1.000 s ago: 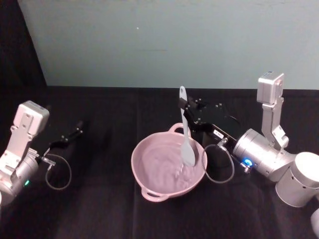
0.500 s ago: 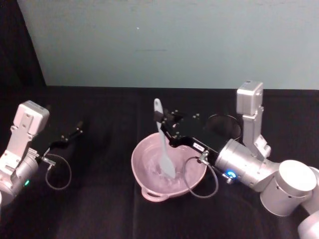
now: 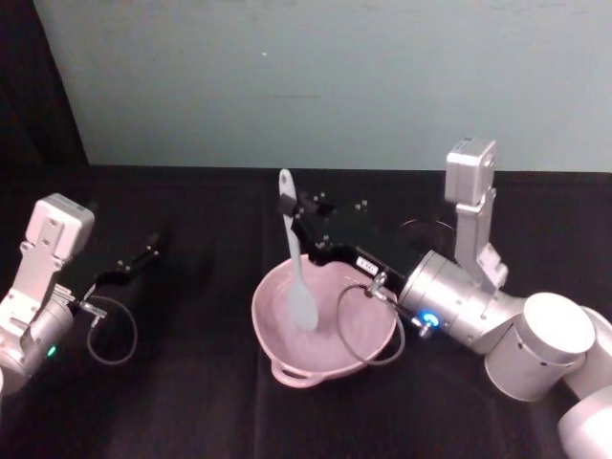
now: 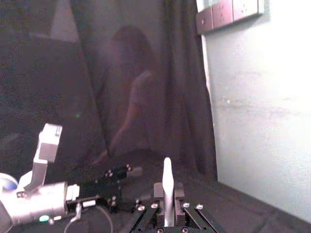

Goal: Use the one hand to pick up the spoon and stir the clear water in the bowl.

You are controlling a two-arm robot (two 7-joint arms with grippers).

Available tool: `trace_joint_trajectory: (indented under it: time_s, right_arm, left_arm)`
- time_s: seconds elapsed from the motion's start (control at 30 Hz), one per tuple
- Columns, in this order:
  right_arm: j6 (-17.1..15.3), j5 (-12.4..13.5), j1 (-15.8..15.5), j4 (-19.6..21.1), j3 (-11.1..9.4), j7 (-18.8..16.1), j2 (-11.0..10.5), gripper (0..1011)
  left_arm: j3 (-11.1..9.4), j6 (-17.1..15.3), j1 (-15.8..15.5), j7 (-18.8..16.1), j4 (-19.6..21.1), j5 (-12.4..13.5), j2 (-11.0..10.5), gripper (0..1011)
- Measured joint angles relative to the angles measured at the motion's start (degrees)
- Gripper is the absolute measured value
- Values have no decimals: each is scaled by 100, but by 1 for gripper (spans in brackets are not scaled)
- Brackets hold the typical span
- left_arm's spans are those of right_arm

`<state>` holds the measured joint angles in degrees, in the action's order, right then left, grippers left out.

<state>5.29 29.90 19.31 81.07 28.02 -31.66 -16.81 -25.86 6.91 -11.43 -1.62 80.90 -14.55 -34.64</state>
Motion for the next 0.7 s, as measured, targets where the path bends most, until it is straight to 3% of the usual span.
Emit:
trace_joint_trajectory:
  time_s: [0.17,0.5,0.7]
  right_arm:
    - [17,83,21,197,-103,13,-77,121]
    - [70,323,45,767,-530,130,-409,121]
    - [91,417,31,890,-748,206,-570,121]
  left_arm:
    - [0,0,0,0,0,0,0,1005]
    - [0,0,0,0,0,0,0,1005]
    - [0,0,0,0,0,0,0,1005]
